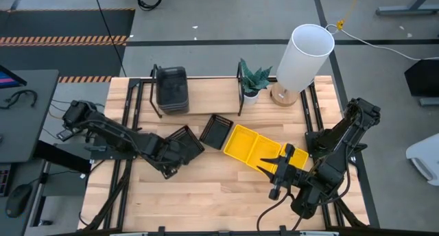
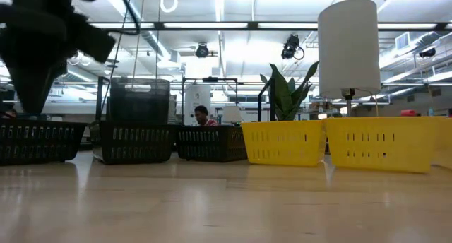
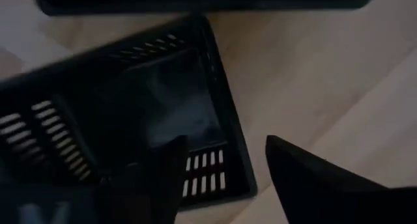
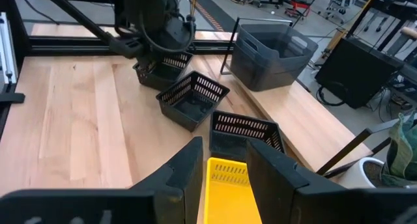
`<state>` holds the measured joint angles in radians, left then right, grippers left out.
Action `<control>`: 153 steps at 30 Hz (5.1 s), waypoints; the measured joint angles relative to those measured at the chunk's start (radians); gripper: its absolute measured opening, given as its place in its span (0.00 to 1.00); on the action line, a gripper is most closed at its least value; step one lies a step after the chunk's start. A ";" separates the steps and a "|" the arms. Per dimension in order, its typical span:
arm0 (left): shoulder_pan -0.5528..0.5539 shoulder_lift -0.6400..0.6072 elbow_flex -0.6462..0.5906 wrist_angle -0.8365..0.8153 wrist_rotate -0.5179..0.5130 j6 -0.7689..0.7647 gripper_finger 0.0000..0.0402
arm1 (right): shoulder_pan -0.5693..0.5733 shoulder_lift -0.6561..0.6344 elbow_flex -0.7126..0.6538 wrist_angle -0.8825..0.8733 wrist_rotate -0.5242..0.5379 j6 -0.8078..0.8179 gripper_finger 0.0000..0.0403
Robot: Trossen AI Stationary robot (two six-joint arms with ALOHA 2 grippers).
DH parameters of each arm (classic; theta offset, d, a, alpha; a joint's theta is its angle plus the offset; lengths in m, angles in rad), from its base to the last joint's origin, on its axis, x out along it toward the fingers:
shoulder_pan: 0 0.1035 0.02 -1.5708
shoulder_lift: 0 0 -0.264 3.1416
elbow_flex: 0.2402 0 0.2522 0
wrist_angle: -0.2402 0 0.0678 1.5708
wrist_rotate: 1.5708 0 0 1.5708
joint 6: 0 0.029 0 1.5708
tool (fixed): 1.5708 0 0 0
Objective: Stack baskets on shelf by color
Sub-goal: Stack the left black basket on top of the middle black basket, then stack the black basket on top of the stacked black basket
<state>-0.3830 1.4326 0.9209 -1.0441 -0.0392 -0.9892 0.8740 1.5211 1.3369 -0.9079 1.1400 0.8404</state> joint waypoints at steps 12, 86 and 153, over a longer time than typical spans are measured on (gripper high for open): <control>-0.003 0.000 -0.080 0.128 -0.028 -0.069 0.44 | 0.000 0.000 0.000 0.003 0.003 -0.005 0.30; -0.067 0.000 0.627 -0.359 -0.326 0.062 0.02 | -0.001 0.000 0.000 0.006 0.011 -0.008 0.30; 0.211 0.459 0.424 0.359 -0.405 1.140 0.37 | -0.010 0.000 0.000 0.016 -0.016 -0.032 0.30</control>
<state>-0.1724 1.8919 1.3453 -0.6854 -0.4440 0.1509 0.8635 1.5208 1.3369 -0.8917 1.1244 0.8082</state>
